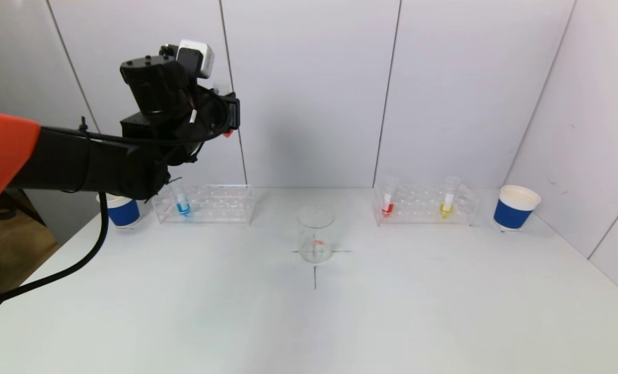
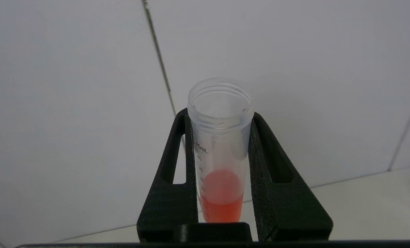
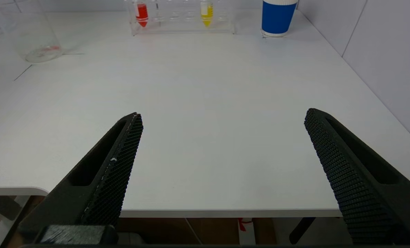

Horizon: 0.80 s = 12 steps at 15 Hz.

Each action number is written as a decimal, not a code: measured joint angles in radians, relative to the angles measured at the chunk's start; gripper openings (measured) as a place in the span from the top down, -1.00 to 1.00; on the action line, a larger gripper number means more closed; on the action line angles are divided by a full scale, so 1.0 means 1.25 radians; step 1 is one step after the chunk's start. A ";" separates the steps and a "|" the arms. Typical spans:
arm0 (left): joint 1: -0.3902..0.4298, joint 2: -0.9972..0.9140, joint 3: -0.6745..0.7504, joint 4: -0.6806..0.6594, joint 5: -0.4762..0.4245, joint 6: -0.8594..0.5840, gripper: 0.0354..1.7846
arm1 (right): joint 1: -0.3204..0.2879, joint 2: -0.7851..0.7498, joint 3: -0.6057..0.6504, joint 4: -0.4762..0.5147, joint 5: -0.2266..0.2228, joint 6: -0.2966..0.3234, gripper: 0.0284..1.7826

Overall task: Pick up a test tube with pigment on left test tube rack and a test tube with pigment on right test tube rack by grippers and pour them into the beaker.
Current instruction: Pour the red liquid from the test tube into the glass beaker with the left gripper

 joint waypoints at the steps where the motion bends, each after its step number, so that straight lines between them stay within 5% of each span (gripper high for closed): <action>1: -0.009 -0.020 -0.032 0.077 -0.040 -0.001 0.52 | 0.000 0.000 0.000 0.000 0.000 0.000 -0.92; 7: -0.028 -0.108 -0.122 0.407 -0.442 0.005 0.52 | 0.000 0.000 0.000 0.000 0.000 0.000 -0.92; 12: -0.027 -0.082 -0.132 0.431 -0.656 0.159 0.52 | 0.000 0.000 0.000 0.000 0.000 0.000 -0.92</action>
